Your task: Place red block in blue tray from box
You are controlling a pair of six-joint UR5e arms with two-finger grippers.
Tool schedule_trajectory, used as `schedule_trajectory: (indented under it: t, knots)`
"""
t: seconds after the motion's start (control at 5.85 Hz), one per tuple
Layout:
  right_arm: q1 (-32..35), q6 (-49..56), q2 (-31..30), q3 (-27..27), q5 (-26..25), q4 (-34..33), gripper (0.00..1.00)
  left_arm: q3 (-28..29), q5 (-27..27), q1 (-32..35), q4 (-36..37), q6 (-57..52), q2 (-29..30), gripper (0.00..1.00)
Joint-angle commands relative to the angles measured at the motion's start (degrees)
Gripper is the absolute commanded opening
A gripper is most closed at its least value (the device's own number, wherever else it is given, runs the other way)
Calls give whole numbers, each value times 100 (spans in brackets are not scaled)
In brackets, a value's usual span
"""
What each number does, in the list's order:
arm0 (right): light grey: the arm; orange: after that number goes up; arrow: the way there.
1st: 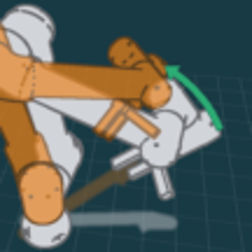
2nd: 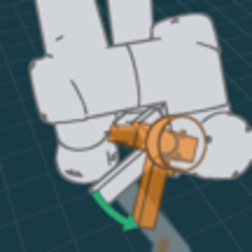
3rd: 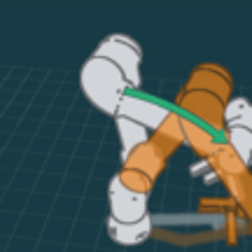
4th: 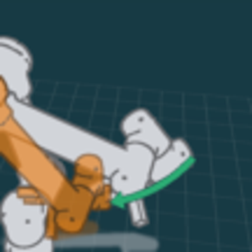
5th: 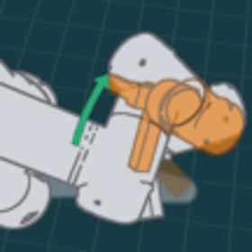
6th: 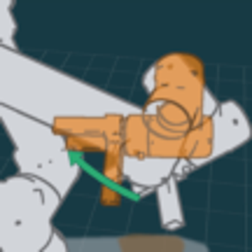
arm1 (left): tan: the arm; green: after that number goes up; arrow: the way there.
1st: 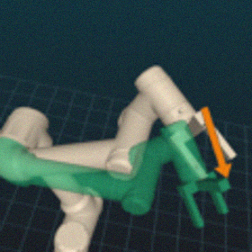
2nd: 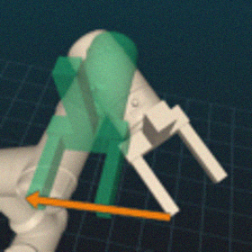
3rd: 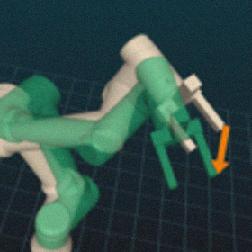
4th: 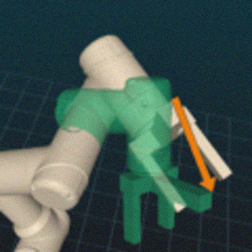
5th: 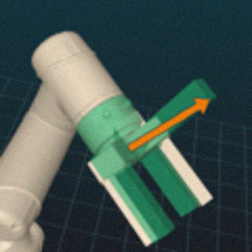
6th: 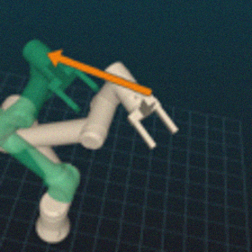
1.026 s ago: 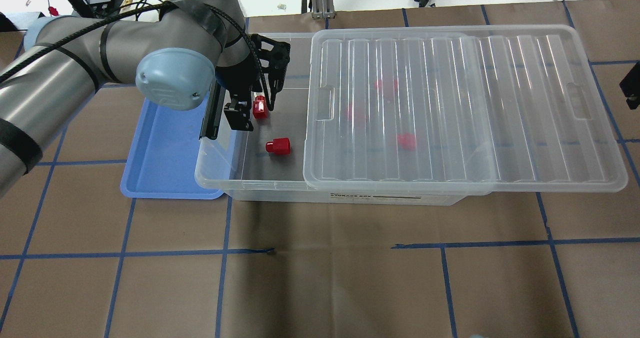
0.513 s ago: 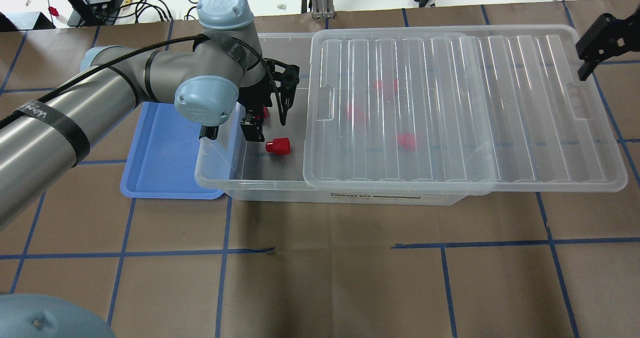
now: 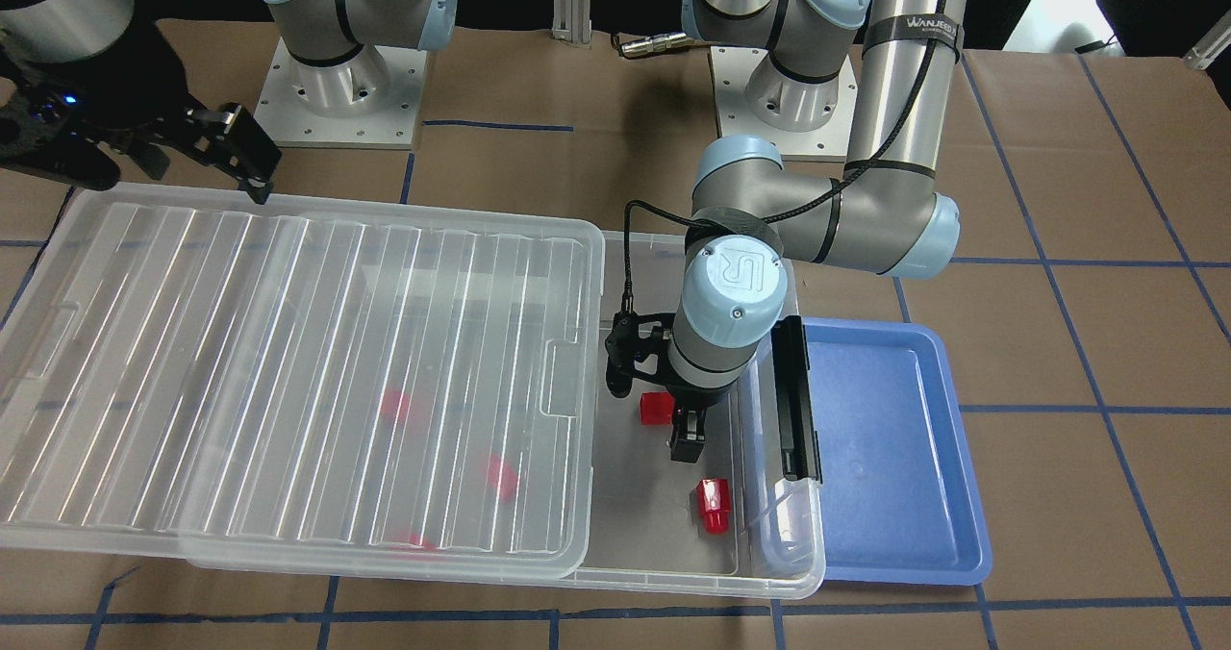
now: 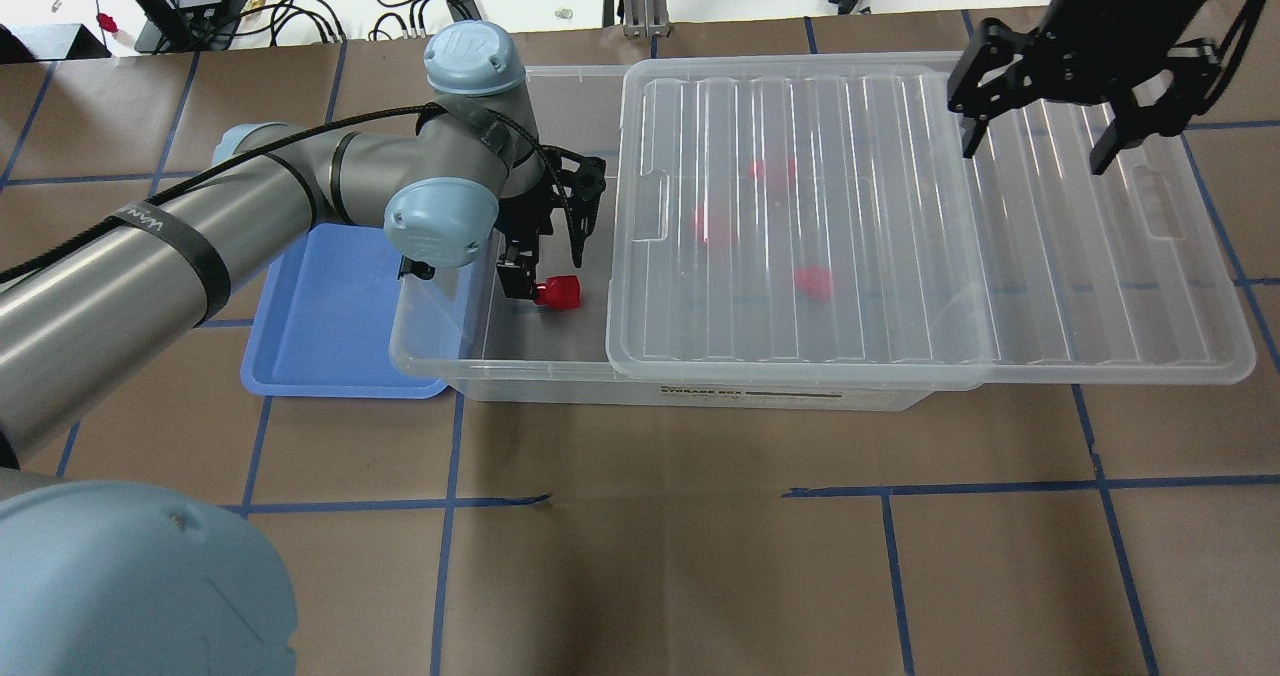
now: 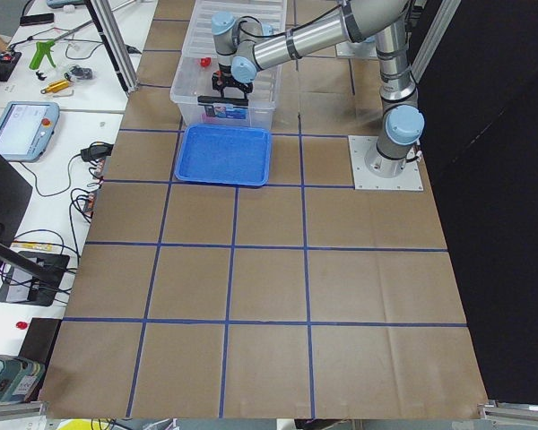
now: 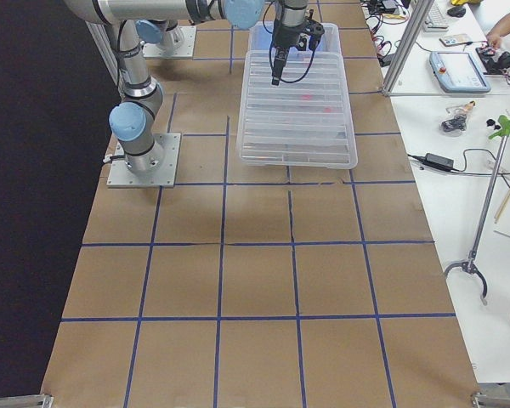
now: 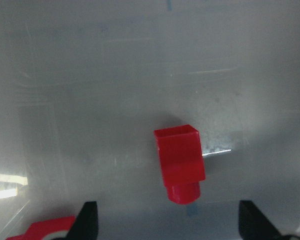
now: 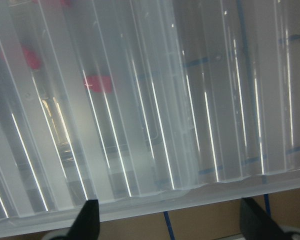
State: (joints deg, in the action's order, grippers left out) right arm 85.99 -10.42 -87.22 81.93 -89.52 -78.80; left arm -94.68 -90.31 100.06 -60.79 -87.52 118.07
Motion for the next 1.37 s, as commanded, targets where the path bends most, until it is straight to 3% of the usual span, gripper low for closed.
schedule_trajectory:
  t: [0.0, 0.17, 0.34, 0.51, 0.68, 0.86, 1.2]
  knots:
    - [164, -311, -14, 51, 146, -3, 100, -32, 5, -4, 128, 16, 172, 96]
    - [216, -294, -41, 129, 119, -12, 100, -59, 5, 5, 128, 16, 242, 90]
    - [217, -286, -41, 130, 110, -21, 100, -59, -4, 31, 128, 16, 251, 75]
    - [217, -268, -23, 130, 110, -21, 100, -68, 5, 31, 128, 16, 278, 51]
    - [217, -277, -23, 130, 102, -21, 100, -68, 5, 31, 128, 16, 304, 39]
    - [225, -285, -23, 139, 93, -21, 100, -59, 14, 31, 128, 16, 296, 17]
    - [217, -277, -14, 139, 93, -21, 100, 98, 137, -4, 94, 59, 51, 13]
